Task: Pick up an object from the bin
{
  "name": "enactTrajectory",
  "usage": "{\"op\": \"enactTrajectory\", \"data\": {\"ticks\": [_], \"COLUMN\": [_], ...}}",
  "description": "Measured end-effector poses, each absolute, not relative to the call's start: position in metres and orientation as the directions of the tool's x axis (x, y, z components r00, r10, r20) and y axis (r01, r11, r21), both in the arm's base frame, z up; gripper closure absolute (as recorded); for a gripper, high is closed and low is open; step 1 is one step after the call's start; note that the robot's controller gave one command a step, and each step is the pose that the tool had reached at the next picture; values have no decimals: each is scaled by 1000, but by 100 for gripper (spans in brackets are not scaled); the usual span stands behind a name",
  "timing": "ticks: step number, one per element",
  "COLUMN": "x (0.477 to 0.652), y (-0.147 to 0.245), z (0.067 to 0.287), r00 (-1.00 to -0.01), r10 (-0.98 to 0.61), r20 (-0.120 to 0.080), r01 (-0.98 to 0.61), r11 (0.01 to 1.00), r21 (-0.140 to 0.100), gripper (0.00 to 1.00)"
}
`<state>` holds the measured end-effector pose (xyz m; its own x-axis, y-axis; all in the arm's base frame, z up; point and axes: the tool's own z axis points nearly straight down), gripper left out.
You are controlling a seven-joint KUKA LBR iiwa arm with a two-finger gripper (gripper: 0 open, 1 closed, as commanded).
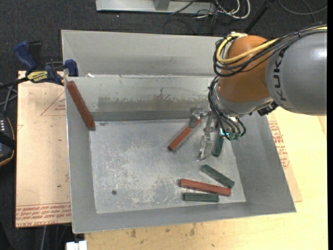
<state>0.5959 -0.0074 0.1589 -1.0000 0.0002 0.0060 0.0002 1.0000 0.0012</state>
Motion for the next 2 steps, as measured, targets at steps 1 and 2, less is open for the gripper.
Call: {"op": "enactTrajectory", "data": {"ticks": [1,2], "x": [598,626], "y": [-7,-6], "z": [163,120], "r00": [-1000,-958], "r10": [0,-286], "r20": [-1,-11], "r01": [0,-286], "r11": [1000,958], "r21": [1,-3], "gripper": [0,0]}}
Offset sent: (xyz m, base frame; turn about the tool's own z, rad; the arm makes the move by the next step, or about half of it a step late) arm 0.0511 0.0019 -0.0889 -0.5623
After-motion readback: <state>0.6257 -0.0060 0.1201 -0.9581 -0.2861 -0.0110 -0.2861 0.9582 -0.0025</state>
